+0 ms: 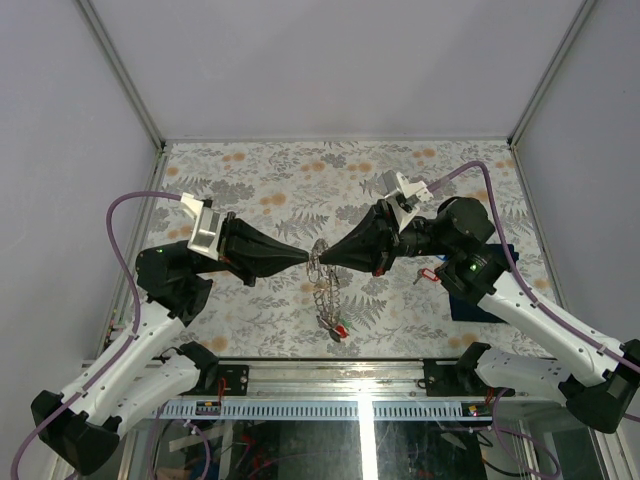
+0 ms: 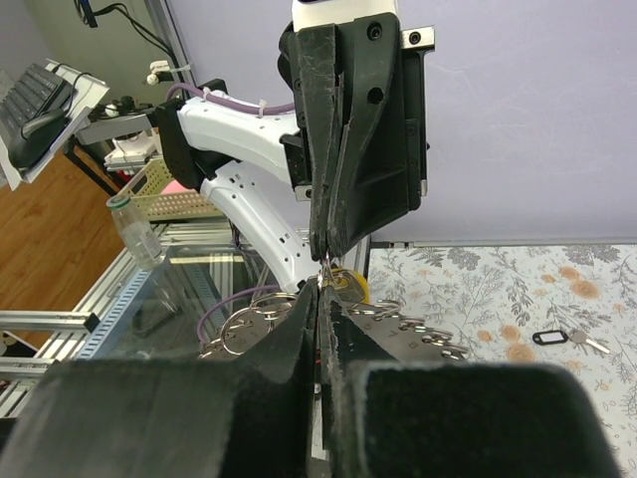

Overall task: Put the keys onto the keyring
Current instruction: Insert the key onto the keyring.

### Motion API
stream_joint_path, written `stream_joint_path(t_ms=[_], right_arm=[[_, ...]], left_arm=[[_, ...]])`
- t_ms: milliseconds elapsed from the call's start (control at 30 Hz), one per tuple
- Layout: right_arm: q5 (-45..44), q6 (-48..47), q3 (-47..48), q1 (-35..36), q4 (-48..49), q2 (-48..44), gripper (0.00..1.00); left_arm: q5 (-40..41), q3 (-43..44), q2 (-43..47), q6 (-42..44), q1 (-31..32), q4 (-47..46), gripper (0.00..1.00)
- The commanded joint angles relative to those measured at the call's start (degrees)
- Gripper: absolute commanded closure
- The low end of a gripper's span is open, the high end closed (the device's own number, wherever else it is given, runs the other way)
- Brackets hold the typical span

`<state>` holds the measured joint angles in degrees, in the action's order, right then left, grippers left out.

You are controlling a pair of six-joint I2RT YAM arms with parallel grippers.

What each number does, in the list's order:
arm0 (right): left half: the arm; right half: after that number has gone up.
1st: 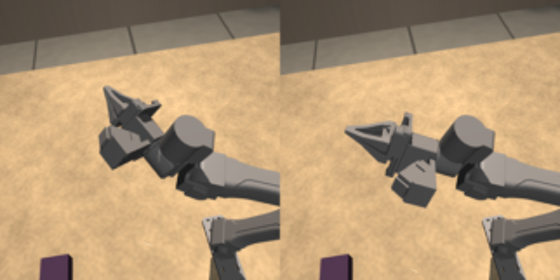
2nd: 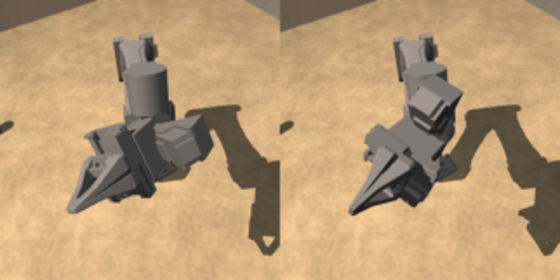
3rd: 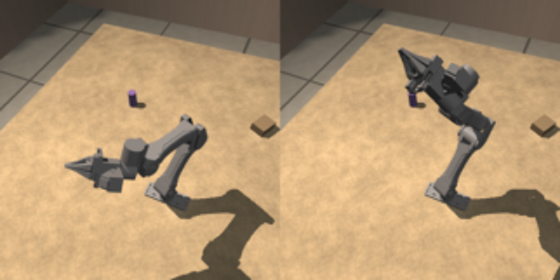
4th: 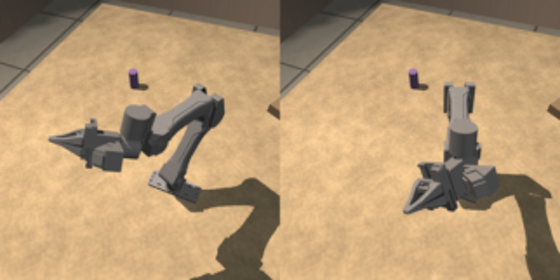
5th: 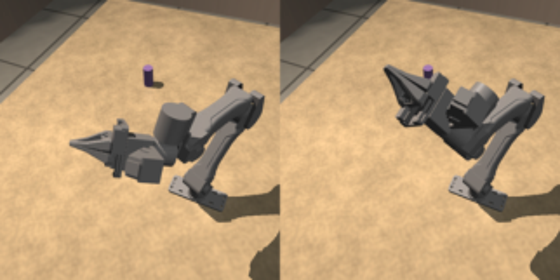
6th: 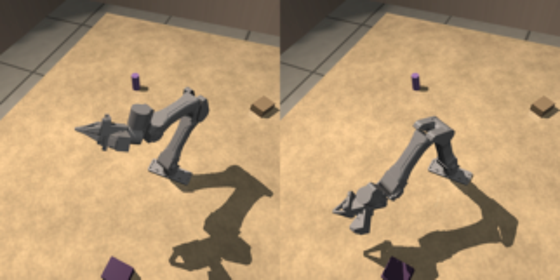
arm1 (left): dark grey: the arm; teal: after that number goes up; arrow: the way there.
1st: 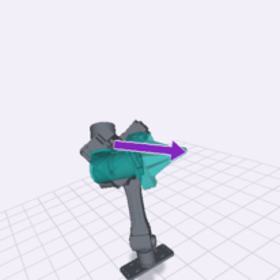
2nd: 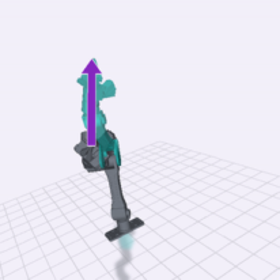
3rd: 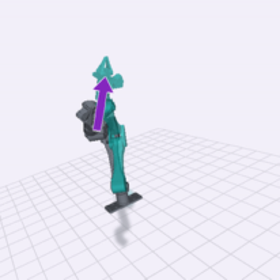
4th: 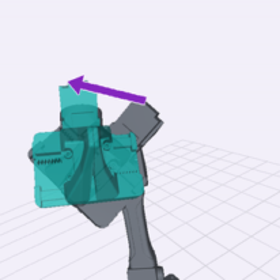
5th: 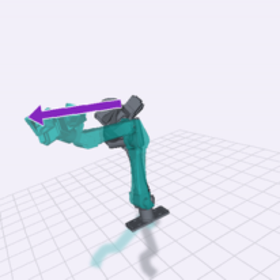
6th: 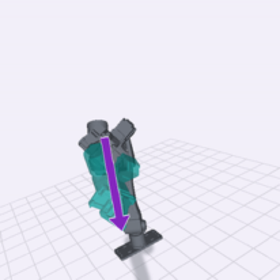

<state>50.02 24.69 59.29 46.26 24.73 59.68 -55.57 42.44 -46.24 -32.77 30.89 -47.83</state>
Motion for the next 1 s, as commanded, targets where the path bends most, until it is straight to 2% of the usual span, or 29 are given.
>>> stream_joint_path(t_ms=[0, 967], right_arm=[[-3.5, 0.8, 1.8, -0.3, 4.6, -0.5, 1.0], [-14.7, -0.6, 1.8, -0.3, -1.7, -3.2, 1.0]], left_arm=[[-0.6, 1.1, 0.3, -0.2, 0.5, -2.8, 1.0], [-0.6, 1.0, 1.1, 1.6, 0.6, -0.3, 1.0]])
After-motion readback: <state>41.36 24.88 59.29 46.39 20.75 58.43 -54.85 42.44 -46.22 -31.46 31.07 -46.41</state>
